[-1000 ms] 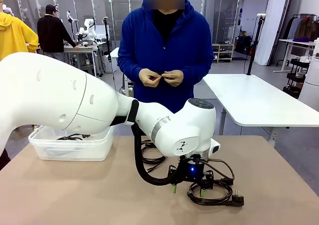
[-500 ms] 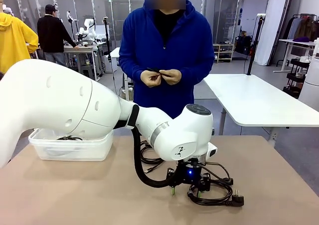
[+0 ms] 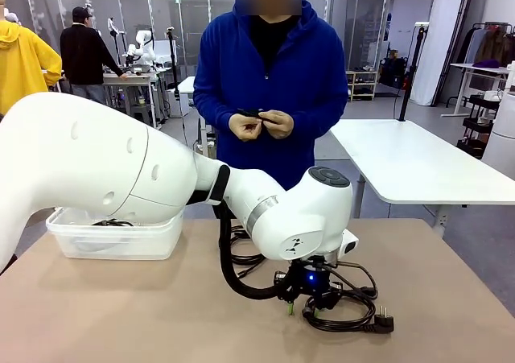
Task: Organize and store the cables.
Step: Place the Power Cable into the Organizing box.
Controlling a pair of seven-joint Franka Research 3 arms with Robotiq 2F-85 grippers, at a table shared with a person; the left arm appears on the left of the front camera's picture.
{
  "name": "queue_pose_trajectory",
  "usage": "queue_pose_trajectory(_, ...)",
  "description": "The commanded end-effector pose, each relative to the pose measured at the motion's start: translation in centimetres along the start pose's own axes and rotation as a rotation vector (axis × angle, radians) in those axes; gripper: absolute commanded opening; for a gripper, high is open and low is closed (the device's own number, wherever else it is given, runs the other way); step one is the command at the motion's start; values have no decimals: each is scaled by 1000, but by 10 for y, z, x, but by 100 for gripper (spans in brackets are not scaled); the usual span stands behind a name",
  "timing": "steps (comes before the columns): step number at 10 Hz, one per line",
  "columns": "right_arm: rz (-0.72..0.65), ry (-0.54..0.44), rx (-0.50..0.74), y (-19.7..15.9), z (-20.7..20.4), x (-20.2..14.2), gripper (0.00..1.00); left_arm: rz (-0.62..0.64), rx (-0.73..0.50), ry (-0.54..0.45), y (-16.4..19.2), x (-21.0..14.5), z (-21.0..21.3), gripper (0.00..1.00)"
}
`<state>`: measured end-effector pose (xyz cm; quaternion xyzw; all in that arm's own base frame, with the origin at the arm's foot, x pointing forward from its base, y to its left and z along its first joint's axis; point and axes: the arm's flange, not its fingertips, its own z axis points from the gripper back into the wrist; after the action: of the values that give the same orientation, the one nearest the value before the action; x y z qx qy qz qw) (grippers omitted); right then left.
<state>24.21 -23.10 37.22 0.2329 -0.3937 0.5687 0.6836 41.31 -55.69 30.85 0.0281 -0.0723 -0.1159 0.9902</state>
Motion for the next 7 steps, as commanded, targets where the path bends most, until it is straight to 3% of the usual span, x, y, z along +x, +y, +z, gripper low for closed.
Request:
queue_pose_trajectory(1, -28, 1, -11, 0, -2, 4, 100, -18, -24, -14, 4, -10, 5, 34)
queue_pose_trajectory(4, -28, 1, -11, 0, -2, 4, 100, -15, -82, 3, 6, -8, 3, 2)
queue_pose_trajectory(7, -28, 1, -11, 0, -2, 4, 100, 2, -100, -18, 13, -9, 7, 0)
